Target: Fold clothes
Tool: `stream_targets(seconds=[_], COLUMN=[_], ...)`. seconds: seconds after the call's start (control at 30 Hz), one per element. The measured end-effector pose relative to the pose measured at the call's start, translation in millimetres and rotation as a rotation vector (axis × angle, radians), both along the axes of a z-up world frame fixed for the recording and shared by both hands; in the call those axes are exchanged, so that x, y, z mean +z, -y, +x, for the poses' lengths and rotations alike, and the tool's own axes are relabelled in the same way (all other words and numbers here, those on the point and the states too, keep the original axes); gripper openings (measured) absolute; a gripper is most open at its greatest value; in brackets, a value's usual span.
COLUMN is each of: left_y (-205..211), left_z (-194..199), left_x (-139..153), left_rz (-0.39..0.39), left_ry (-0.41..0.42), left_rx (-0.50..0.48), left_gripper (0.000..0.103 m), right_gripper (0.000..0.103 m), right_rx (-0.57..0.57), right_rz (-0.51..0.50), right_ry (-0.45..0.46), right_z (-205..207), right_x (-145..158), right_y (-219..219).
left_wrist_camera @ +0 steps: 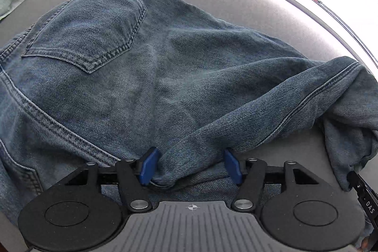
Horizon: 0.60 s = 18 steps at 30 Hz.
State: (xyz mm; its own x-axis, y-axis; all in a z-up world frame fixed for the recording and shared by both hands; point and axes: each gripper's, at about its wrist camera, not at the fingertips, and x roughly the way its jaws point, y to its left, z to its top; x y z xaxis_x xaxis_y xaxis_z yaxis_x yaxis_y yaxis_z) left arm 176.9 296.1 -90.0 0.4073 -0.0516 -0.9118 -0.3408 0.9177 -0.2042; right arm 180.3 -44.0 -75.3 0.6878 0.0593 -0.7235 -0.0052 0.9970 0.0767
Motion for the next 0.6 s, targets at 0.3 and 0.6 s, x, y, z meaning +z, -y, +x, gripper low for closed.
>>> stream_targets(seconds=[0.3, 0.6], left_y=[-2.3, -3.7], left_z=[-9.5, -16.2], left_x=[-10.5, -18.0], left_rz=[-0.031, -0.056], left_ry=[0.035, 0.056], left_rx=[-0.011, -0.027], left_gripper=[0.098, 0.103], right_gripper=[0.003, 0.018], right_rx=[-0.184, -0.216], right_rz=[-0.099, 0.048], right_ry=[0.048, -0.022], right_z=[-9.6, 0.6], right_x=[22.0, 27.3], right_y=[42.5, 60.6])
